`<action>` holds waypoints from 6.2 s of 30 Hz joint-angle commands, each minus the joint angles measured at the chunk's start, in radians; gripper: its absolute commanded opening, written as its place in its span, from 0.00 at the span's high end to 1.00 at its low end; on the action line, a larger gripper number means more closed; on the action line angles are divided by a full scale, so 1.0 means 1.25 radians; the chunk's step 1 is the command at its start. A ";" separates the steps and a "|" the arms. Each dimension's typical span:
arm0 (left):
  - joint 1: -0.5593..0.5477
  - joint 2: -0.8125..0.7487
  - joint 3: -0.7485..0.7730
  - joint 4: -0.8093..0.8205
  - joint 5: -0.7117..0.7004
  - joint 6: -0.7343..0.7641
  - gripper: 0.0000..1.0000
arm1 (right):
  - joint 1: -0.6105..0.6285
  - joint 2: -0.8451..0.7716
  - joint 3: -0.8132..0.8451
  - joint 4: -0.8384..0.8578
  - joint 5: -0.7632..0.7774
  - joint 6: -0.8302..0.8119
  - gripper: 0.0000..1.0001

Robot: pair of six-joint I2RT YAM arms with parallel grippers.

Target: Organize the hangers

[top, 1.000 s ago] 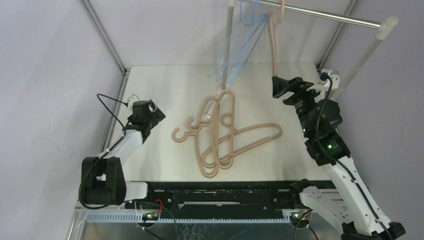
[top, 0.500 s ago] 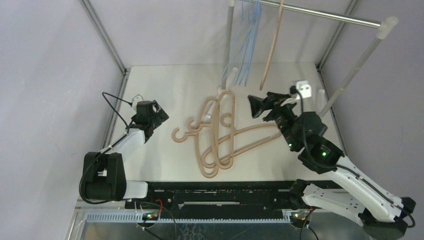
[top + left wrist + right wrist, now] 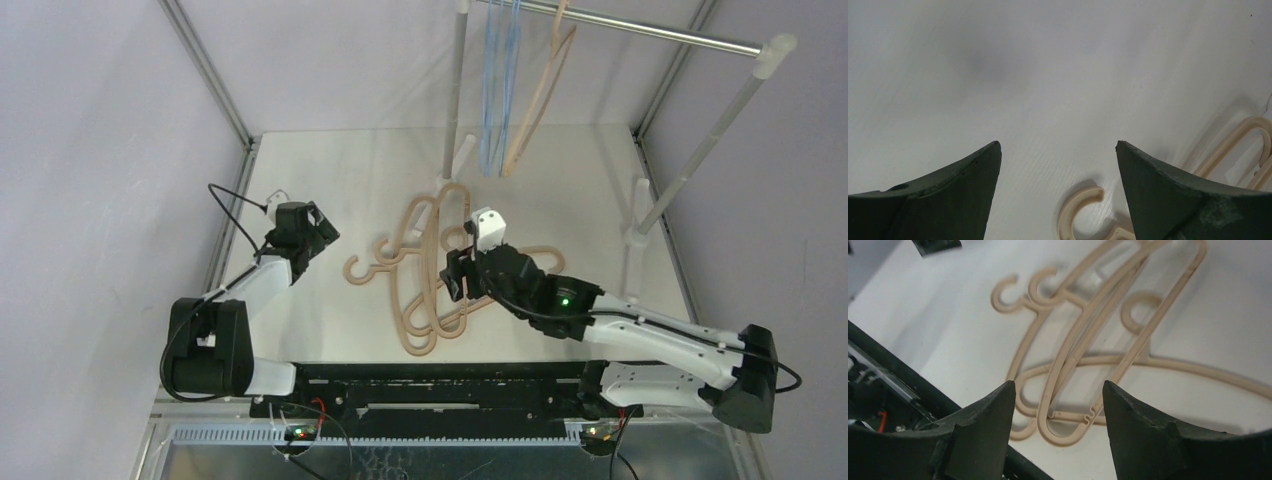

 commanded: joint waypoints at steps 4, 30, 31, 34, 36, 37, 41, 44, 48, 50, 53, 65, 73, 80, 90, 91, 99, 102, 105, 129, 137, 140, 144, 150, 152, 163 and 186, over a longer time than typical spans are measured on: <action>-0.006 0.009 0.003 0.042 0.006 0.003 0.11 | 0.025 0.111 -0.016 0.032 -0.050 0.064 0.29; -0.009 0.032 0.005 0.054 0.020 0.008 0.11 | -0.045 0.560 0.121 0.144 -0.099 0.098 0.32; -0.009 0.032 0.005 0.055 0.020 0.008 0.11 | -0.046 0.568 0.121 0.146 -0.096 0.100 0.32; -0.009 0.034 0.004 0.056 0.022 0.008 0.11 | -0.046 0.589 0.122 0.145 -0.082 0.110 0.36; -0.009 0.036 0.003 0.057 0.022 0.009 0.11 | -0.044 0.599 0.122 0.146 -0.063 0.114 0.37; -0.009 0.036 0.003 0.057 0.022 0.009 0.11 | -0.044 0.604 0.122 0.146 -0.056 0.116 0.38; -0.009 0.035 0.003 0.058 0.025 0.010 0.11 | -0.044 0.616 0.122 0.143 -0.039 0.120 0.49; -0.009 0.033 0.002 0.059 0.024 0.010 0.11 | -0.044 0.611 0.122 0.135 -0.028 0.122 0.63; -0.009 0.030 0.000 0.058 0.024 0.009 0.11 | -0.034 0.591 0.122 0.120 0.003 0.116 0.81; -0.009 0.028 -0.001 0.058 0.022 0.009 0.11 | -0.027 0.577 0.122 0.113 0.024 0.108 0.84; -0.009 0.025 -0.003 0.058 0.021 0.011 0.11 | -0.013 0.536 0.122 0.081 0.058 0.102 0.85; -0.009 0.014 -0.004 0.055 0.017 0.012 0.11 | 0.002 0.088 0.012 -0.055 -0.059 0.123 0.90; -0.010 0.003 -0.006 0.056 0.020 0.009 0.11 | -0.006 -0.157 -0.026 -0.220 -0.052 0.182 0.89; -0.020 -0.015 -0.006 0.054 0.019 0.010 0.11 | -0.028 -0.326 -0.029 -0.366 -0.009 0.239 0.89; -0.066 -0.007 0.026 0.030 -0.007 0.015 0.11 | -0.040 -0.526 0.023 -0.520 0.112 0.319 0.89; -0.069 -0.005 0.030 0.027 -0.008 0.016 0.11 | -0.040 -0.537 0.032 -0.530 0.125 0.323 0.89; -0.077 0.000 0.034 0.021 -0.016 0.017 0.11 | -0.040 -0.573 0.124 -0.607 0.207 0.323 0.89; -0.077 0.007 0.036 0.021 -0.016 0.016 0.11 | -0.040 -0.582 0.157 -0.622 0.209 0.316 0.89; -0.080 0.014 0.042 0.022 -0.015 0.015 0.11 | -0.040 -0.588 0.185 -0.616 0.206 0.302 0.89; -0.088 0.012 0.054 0.015 -0.035 0.024 0.11 | -0.092 -0.262 0.373 -0.160 0.269 0.044 0.82; -0.087 0.028 0.057 0.015 -0.038 0.028 0.11 | -0.170 -0.272 0.303 -0.161 0.131 0.154 0.86; -0.088 0.031 0.057 0.013 -0.039 0.029 0.11 | -0.161 -0.296 0.258 -0.139 0.093 0.205 0.88; -0.088 0.024 0.052 0.011 -0.043 0.029 0.11 | -0.121 -0.331 0.180 -0.104 0.085 0.282 0.88; -0.089 0.014 0.046 0.014 -0.034 0.026 0.11 | -0.075 -0.365 0.109 -0.056 0.130 0.309 0.87; -0.091 0.011 0.045 0.014 -0.039 0.027 0.11 | -0.083 -0.375 0.110 -0.040 0.132 0.294 0.87; -0.091 0.021 0.054 0.007 -0.053 0.033 0.11 | -0.267 -0.331 0.162 -0.041 -0.043 0.323 0.86; -0.091 0.007 0.055 -0.007 -0.087 0.049 0.11 | -0.822 -0.155 0.187 0.236 -0.609 0.513 0.86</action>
